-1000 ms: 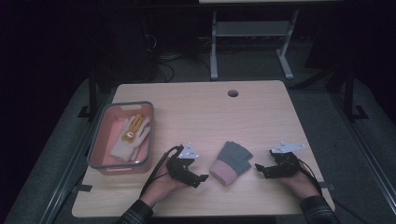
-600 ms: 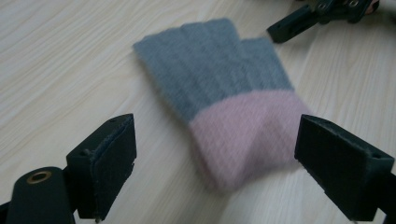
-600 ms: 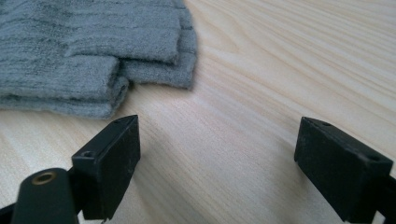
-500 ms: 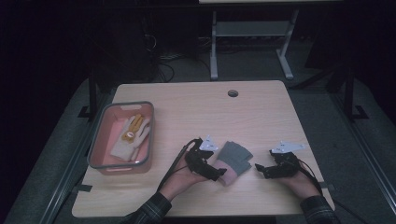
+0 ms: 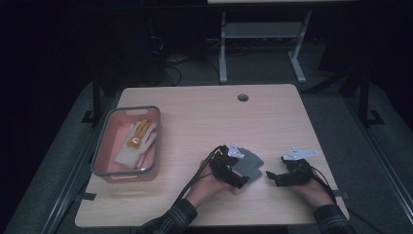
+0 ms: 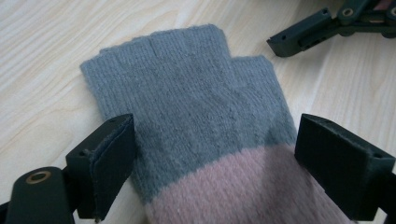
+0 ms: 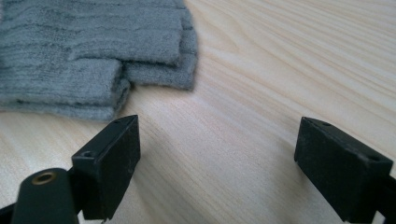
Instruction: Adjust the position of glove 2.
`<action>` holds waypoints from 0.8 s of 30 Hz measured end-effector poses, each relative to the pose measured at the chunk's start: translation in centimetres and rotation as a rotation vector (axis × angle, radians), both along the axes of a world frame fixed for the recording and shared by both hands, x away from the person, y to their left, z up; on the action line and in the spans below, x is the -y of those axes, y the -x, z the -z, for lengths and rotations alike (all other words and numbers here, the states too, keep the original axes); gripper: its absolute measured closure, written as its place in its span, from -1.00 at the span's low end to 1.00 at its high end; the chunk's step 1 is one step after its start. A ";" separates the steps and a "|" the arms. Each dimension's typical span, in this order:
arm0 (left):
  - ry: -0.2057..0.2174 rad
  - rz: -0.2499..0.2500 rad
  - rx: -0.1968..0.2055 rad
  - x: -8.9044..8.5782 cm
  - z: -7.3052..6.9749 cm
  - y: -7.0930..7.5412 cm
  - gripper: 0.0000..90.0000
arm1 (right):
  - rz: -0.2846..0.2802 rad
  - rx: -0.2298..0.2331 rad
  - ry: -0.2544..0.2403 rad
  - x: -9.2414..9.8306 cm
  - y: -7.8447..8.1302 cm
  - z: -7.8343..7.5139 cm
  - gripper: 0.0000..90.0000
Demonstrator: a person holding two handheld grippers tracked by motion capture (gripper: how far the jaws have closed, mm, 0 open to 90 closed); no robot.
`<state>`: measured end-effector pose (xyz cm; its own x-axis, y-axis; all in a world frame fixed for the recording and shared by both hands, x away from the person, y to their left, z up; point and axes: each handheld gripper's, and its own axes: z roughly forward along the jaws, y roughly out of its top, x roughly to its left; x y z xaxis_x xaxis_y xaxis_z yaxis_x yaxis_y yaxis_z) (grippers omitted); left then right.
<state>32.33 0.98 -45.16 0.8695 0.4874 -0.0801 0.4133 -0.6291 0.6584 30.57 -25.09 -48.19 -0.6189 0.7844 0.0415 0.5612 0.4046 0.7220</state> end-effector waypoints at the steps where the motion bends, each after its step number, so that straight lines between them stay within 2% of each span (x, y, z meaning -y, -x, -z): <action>1: 0.000 -0.001 -0.002 0.0 0.1 -0.1 -0.73 | 0.000 0.000 0.000 0.0 0.0 0.0 -0.69; 6: -0.004 -0.008 -0.007 -0.1 0.5 -0.6 -0.74 | 0.000 0.000 0.000 0.0 0.0 0.0 -0.69; 9: 0.004 -0.008 -0.027 -0.2 0.9 -0.9 -0.74 | 0.000 0.000 0.000 0.0 0.0 0.0 -0.69; 10: 0.011 -0.012 -0.038 -0.2 1.1 -1.0 -0.77 | -0.001 0.000 0.000 0.0 0.0 0.0 -0.69; 12: 0.034 -0.014 -0.086 -0.5 1.5 -1.6 -0.77 | -0.001 0.001 0.000 0.0 0.0 0.0 -0.69; 14: 0.032 0.000 -0.080 -0.6 1.6 -1.7 -0.77 | -0.001 0.001 0.000 0.0 0.0 0.0 -0.69; 17: 0.035 -0.012 -0.082 -0.4 1.5 -1.6 -0.76 | -0.001 0.001 0.000 0.0 0.0 0.0 -0.69; 19: 0.028 -0.004 -0.081 -0.4 1.4 -1.7 -0.70 | -0.001 0.001 0.000 0.0 0.0 0.0 -0.69; 22: 0.016 0.017 -0.081 -0.6 1.2 -1.8 -0.51 | -0.001 0.001 0.000 0.0 0.0 0.0 -0.69; 24: 0.025 0.023 -0.093 -0.7 1.1 -1.8 -0.33 | -0.001 0.001 0.000 0.0 0.0 0.0 -0.69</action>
